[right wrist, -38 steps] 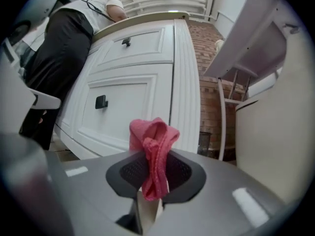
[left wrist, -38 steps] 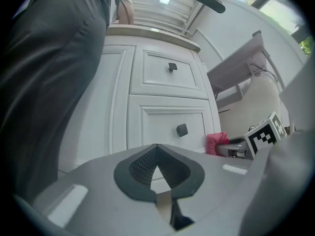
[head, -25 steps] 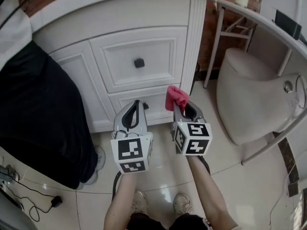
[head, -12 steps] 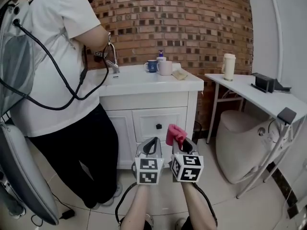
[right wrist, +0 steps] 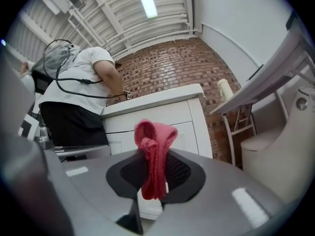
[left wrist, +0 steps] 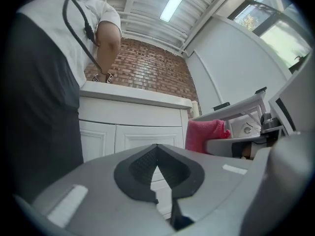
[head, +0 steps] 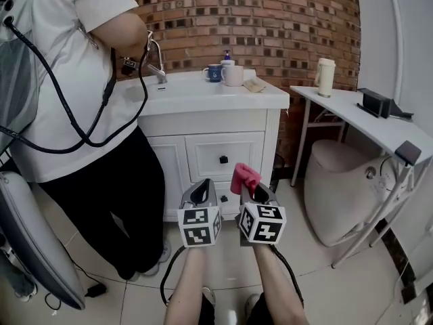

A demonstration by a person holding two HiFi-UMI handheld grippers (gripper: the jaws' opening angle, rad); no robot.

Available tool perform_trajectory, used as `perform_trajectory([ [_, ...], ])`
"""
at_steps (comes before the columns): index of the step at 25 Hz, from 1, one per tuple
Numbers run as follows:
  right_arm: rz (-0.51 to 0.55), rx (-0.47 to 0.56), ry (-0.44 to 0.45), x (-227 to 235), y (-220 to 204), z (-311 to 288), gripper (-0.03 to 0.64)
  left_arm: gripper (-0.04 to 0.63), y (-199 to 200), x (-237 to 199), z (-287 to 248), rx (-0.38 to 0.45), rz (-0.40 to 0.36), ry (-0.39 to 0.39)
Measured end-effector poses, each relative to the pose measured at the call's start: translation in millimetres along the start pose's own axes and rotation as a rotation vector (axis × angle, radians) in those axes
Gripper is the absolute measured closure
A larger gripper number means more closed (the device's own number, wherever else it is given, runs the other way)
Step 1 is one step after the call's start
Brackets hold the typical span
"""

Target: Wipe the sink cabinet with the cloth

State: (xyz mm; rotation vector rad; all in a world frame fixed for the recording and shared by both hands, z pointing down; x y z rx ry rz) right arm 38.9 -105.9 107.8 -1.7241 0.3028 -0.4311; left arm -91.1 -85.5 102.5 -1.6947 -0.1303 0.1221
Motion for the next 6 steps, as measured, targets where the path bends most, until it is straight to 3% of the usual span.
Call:
perform_trajectory([
  [6,0.037,0.027,-0.019,8.0,10.2,-9.7,0.555,0.583,13.9,-2.6,-8.0,0.046,0.021,-0.001],
])
Point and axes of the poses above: the fingertips, and each gripper's own axes: z backward along the fingers, x to its right, y out of its top, the point moved 4 cm from there along z, backward along the fingers, and after that the axes turned 14 degrees about -x, right-handed, at the moved point
